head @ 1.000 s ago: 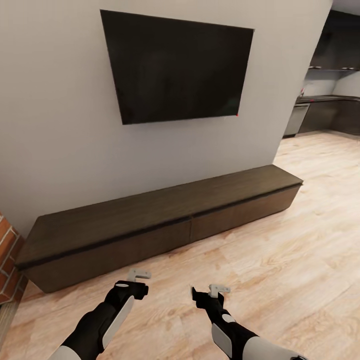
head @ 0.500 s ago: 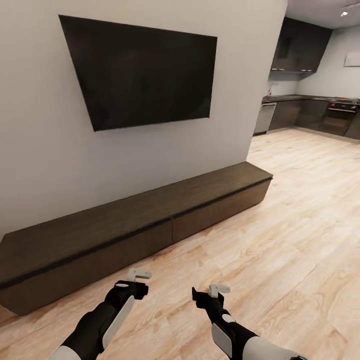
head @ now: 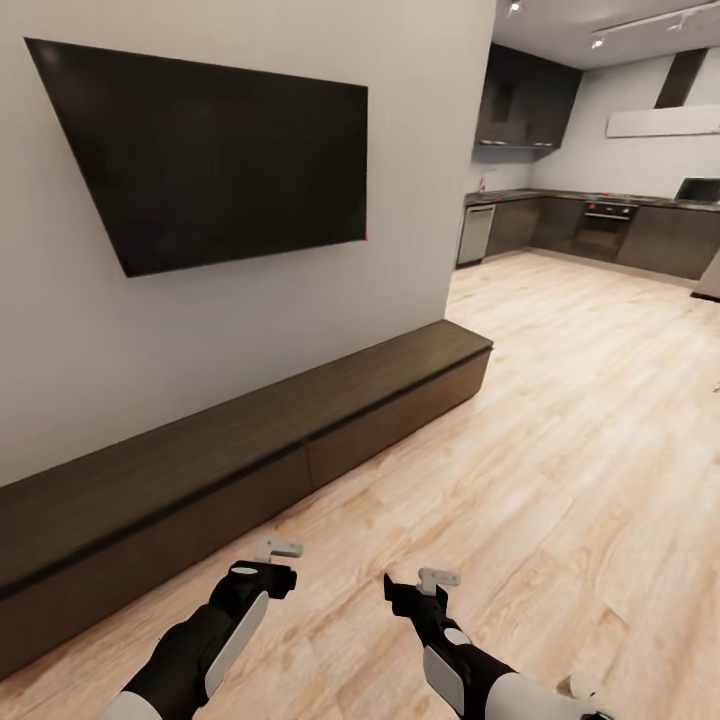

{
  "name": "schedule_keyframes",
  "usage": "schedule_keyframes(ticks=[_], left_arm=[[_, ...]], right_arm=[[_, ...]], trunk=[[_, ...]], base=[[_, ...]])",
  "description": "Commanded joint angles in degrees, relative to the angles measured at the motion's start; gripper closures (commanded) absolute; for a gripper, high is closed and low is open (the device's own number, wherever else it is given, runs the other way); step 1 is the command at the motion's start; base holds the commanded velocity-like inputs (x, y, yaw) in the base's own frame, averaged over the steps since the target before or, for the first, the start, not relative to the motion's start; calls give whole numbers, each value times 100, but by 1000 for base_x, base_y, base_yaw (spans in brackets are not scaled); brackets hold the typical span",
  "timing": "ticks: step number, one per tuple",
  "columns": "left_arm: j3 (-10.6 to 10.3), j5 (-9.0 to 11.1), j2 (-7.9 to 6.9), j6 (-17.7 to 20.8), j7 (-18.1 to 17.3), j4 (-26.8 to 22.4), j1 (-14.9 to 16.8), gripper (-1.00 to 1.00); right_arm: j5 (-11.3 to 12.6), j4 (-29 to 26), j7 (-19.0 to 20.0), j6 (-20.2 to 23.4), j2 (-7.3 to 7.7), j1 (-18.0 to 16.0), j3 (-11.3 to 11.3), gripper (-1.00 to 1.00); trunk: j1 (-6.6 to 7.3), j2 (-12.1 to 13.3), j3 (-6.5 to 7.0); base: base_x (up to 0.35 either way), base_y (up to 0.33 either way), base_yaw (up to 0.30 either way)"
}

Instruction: Place each of the two pumpkins and all three candles from the living room inside a cabinet in the living room (use any cabinet), then make sure every cabinet is closed, and position the cauldron so it is next to a table in the living room.

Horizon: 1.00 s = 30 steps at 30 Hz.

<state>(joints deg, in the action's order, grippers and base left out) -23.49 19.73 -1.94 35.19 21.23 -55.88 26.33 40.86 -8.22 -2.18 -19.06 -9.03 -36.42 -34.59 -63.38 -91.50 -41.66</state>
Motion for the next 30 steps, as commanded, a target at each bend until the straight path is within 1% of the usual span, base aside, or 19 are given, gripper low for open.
schedule_keyframes(ticks=[1, 21, 30], left_arm=[[-23, 60, -9, 14, 56, -10, 3, -100], [-31, 35, 0, 14, 72, -10, 3, -100], [-29, 31, -4, 14, 82, -10, 3, -100]], right_arm=[[36, 6, -25, -18, -2, -5, -48, -100], [36, 10, -28, -18, -2, -5, -39, -100], [36, 13, -28, -18, -2, -5, -39, -100]], trunk=[[25, 39, 13], [464, 841, 373], [662, 1202, 534]], base=[[-193, 0, -280], [-222, 0, -280], [-38, 0, -280]])
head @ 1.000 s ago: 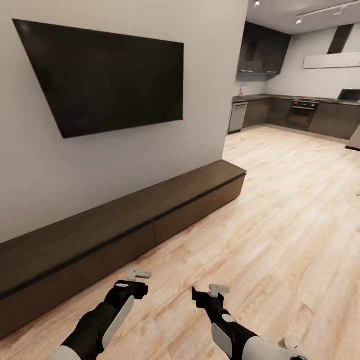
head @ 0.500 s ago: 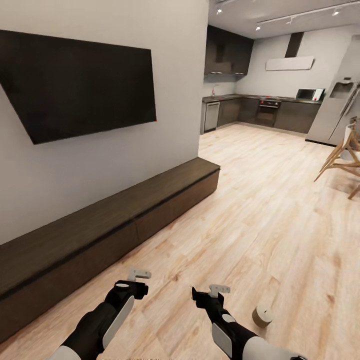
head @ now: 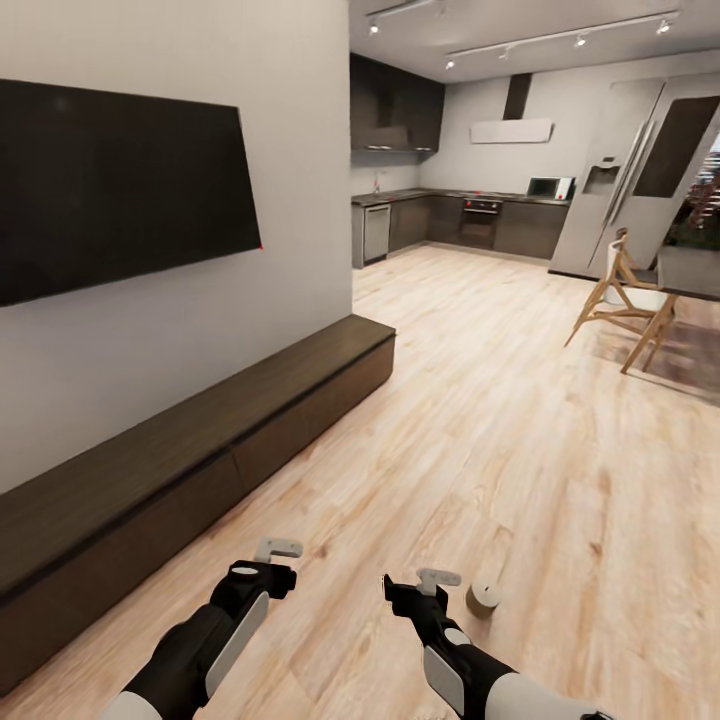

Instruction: Place each of the two pumpkins and all three candles from the living room inside a cabinet in the living room (use any cabinet), then make sure every cabinet is closed, and position the cauldron so it is next to a table in the living room.

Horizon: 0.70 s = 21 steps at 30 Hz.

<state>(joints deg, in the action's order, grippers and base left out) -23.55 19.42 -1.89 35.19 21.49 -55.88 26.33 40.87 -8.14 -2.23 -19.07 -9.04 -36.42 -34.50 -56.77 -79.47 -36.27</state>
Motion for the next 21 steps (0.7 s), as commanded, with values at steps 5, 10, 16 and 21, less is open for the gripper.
schedule_keyframes(ticks=[5, 10, 16, 21], left_arm=[[-13, 62, -13, 1, 77, -10, 2, -100], [-15, 62, -22, -11, 90, -218, -8, -100], [-27, 62, -17, -19, 97, -285, -14, -100], [-68, 54, -6, -21, 100, -284, -14, -100]], right_arm=[[39, 2, -23, -18, -2, -6, -4, -100], [36, 4, -15, -18, -2, -6, 167, -100], [35, 4, -15, -18, -2, -6, 190, -100], [35, 5, -22, -14, 1, -6, 197, -100]], trunk=[[111, 199, 85], [220, 400, 175], [352, 640, 283], [462, 841, 372]], base=[[-1, 0, -280], [0, 0, -280], [-16, -16, -280], [-175, -173, -280]])
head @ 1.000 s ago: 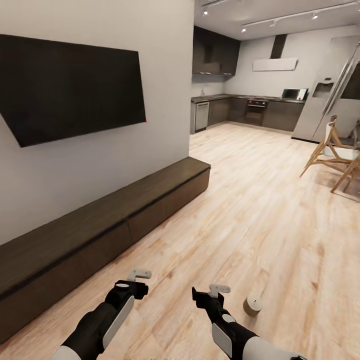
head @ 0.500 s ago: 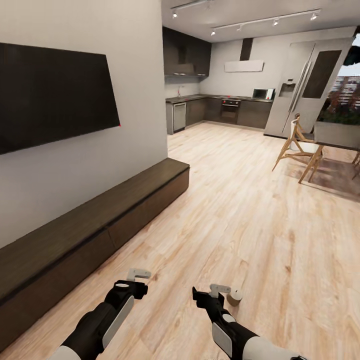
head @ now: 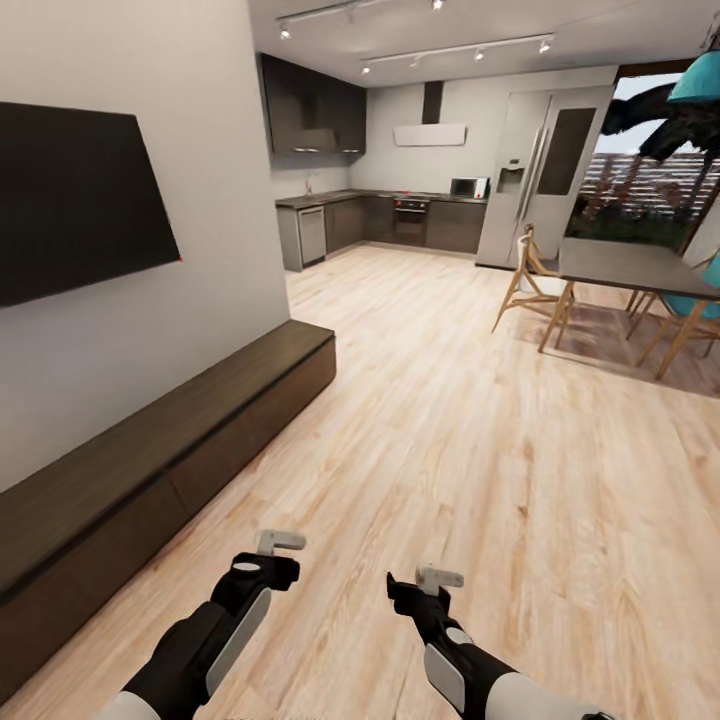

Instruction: Place each of the two pumpkins and all three candles from the living room inside a cabinet in the living room (use any cabinet), then make sure every cabinet is closed, and position the cauldron so it is next to a table in the living room.

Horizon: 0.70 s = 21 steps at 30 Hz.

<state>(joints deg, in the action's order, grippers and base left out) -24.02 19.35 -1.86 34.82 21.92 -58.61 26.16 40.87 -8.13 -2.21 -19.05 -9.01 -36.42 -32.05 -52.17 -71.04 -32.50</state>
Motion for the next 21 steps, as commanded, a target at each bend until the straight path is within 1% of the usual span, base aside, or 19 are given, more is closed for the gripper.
schedule_keyframes(ticks=[1, 13, 17, 21], left_arm=[[-25, 60, -8, 16, 58, -11, 4, -100], [-47, 60, -2, 16, 66, -9, 4, -100], [-27, 60, 0, 16, 73, -10, 4, -100], [18, 64, -9, 18, 70, -17, 4, -100]], right_arm=[[35, 4, -24, -14, 1, -5, -48, -100], [37, 4, -25, -11, -3, -5, -47, -100], [42, 4, -25, -16, 0, -5, -47, -100], [43, 4, -25, -19, 2, -5, -41, -100]], trunk=[[25, 38, 13], [288, 519, 228], [376, 680, 304], [376, 680, 311]], base=[[-218, -218, -280], [-222, -232, -280], [-75, -85, -280], [-14, -16, -280]])
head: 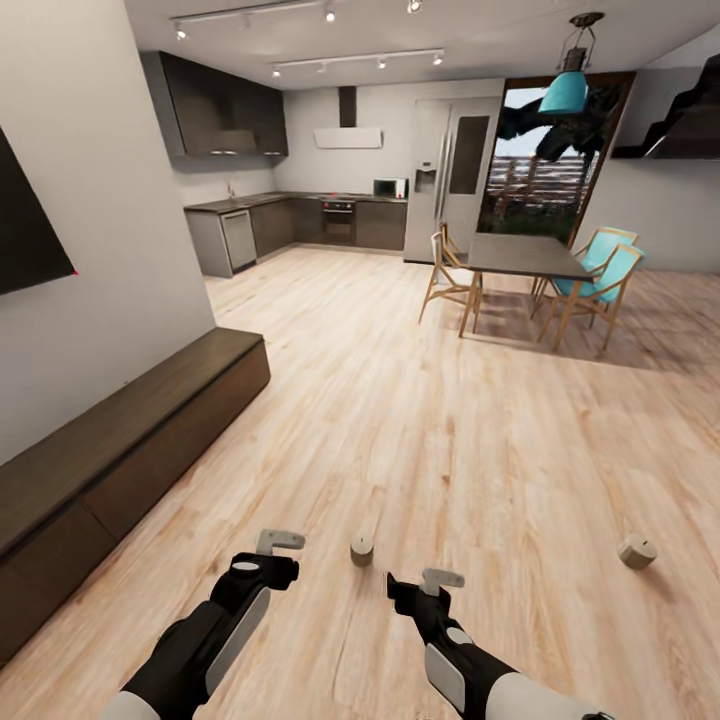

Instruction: Place each of the two pumpkins and all three candles from the living room inside a cabinet in the living room (use any cabinet), then make sure every cabinet is closed, and position the cauldron so it is next to a table in the living room.

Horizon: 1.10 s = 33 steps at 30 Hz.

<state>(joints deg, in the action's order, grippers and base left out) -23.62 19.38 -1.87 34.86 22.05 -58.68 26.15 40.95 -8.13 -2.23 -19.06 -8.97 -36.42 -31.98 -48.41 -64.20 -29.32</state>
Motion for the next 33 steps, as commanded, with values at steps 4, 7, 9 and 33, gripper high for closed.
schedule_keyframes(ticks=[4, 7, 9, 33], left_arm=[[-19, 65, -9, 12, 35, -1, 4, -100], [-20, 66, -11, 7, 34, 27, 4, -100], [-20, 71, -13, 5, 39, 41, 4, -100], [1437, 158, 2, -148, -347, 836, 21, -100]], right_arm=[[32, 5, -17, -16, 0, -6, 115, -100], [28, 4, 34, -11, 0, -6, 360, -100], [27, 4, 45, -11, 0, -6, 398, -100], [27, 5, 40, -10, 0, -6, 922, -100]], trunk=[[0, -4, 3], [0, -4, 11], [0, -4, 16], [0, -4, 95]], base=[[-3, -3, -280], [0, 0, -280], [0, 0, -280], [6, -1, -280]])
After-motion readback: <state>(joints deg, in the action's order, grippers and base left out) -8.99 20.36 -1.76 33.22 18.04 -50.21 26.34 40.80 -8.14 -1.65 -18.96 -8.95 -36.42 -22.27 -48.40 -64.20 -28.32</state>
